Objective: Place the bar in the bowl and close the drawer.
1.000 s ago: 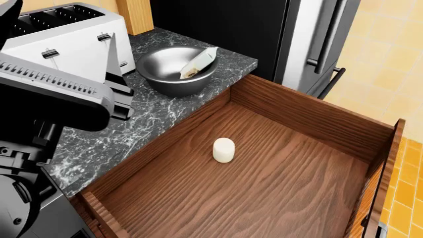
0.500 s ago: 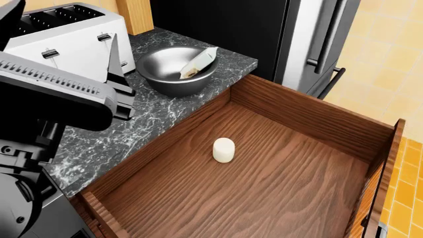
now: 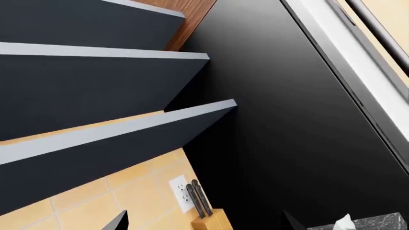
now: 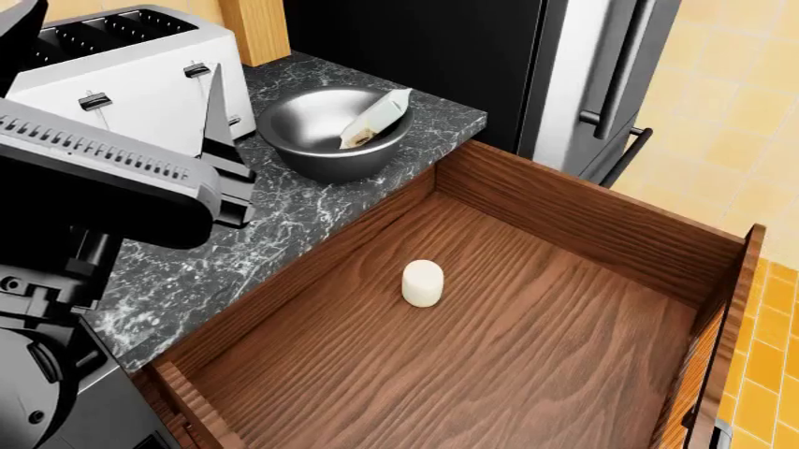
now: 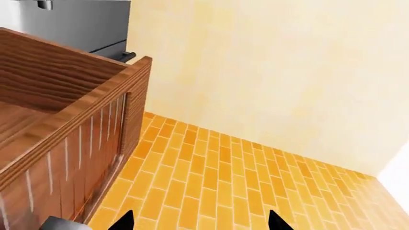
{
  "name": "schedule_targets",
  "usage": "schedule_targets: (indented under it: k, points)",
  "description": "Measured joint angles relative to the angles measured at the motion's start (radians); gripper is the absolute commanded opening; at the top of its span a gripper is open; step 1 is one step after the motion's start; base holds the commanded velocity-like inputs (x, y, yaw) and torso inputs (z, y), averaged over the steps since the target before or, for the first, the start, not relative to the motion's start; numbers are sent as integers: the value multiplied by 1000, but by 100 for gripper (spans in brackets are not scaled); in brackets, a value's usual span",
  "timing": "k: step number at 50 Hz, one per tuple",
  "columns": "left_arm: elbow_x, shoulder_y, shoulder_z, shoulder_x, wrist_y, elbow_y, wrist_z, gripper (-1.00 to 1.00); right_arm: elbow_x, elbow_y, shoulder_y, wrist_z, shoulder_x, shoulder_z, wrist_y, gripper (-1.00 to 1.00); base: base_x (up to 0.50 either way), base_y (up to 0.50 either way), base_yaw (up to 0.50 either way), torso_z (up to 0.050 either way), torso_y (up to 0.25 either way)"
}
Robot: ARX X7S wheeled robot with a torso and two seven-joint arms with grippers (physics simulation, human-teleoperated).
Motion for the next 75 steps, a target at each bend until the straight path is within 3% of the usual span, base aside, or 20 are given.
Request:
schedule_targets:
  k: [37, 56, 75]
  points:
    - [8, -5, 9, 5, -5, -3, 2, 100, 127, 56, 37, -291, -156, 70, 242, 100, 0, 0, 0, 0, 0]
    - [13, 4, 12, -3, -2, -1, -2, 100, 135, 105, -54, -371, -173, 198, 256, 100, 0, 0, 0, -6, 0]
    - [16, 7, 16, -5, -2, -1, -4, 100, 188, 187, -142, -482, -212, 266, 147, 100, 0, 0, 0, -8, 0]
